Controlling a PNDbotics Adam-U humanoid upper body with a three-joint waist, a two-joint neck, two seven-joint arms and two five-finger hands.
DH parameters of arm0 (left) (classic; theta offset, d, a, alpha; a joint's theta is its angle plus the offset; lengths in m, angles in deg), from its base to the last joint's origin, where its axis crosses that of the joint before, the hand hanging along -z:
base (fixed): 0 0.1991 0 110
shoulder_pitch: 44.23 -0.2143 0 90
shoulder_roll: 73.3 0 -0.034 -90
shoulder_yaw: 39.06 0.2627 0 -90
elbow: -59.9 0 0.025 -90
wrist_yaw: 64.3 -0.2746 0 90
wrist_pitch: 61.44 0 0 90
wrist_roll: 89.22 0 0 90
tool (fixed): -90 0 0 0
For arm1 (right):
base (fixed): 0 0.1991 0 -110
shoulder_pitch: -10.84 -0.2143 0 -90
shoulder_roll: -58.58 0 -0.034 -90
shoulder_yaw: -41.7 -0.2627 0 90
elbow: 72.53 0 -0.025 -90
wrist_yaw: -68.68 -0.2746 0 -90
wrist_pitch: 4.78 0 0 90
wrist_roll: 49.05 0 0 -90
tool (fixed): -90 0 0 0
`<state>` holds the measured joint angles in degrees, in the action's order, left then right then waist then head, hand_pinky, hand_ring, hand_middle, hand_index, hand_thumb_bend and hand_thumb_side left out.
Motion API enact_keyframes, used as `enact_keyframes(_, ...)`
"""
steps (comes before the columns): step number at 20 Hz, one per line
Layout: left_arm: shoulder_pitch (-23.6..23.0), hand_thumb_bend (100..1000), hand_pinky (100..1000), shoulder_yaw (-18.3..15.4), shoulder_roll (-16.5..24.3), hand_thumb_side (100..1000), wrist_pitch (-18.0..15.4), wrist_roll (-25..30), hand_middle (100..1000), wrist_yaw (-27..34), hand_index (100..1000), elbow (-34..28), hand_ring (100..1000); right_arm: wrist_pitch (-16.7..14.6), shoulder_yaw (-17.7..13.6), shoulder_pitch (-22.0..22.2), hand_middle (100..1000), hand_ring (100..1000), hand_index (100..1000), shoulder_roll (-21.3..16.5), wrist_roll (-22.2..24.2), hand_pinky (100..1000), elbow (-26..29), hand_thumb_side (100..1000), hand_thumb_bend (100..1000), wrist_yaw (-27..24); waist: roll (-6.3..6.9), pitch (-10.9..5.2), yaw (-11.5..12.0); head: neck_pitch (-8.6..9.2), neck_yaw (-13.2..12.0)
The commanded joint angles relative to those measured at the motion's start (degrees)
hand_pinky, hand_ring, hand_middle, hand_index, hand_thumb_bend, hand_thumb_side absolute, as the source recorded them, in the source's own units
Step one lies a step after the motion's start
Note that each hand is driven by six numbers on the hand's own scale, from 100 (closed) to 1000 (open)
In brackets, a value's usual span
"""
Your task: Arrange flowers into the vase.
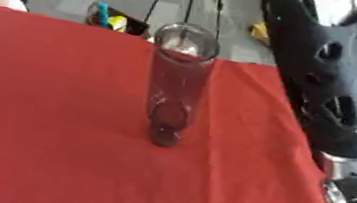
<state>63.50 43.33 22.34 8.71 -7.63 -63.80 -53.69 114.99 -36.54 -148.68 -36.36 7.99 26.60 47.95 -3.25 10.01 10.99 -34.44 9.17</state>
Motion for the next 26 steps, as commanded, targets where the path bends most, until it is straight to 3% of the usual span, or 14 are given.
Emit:
enact_keyframes(1, 0.4, 100, 722, -0.1, 1.1, 968, 0.2, 0.0, 855, 0.3, 960, -1.0, 863, 6.1, -0.1, -0.7, 100, 100, 100, -0.2, -5.4, 100, 1.5, 588, 100, -0.9, 0.54, -1.19, 0.1, 0.10, 0.6)
enact_keyframes(7, 0.5, 100, 722, -0.1, 1.0, 968, 0.2, 0.1, 855, 0.5, 960, -1.0, 863, 7.1, 0.6, 0.1, 100, 100, 100, 1.0, -5.9, 100, 2.4, 587, 100, -1.3, 0.63, -1.47, 0.0, -2.19, 2.3)
enact_keyframes(26, 1.0, 100, 722, 0.0, 0.8, 967, 0.4, 0.2, 854, 0.5, 959, -1.0, 862, 10.2, 2.5, 2.9, 100, 100, 100, 3.2, -6.5, 100, 5.9, 583, 100, -1.6, 0.19, -1.08, -0.2, -3.55, 2.0)
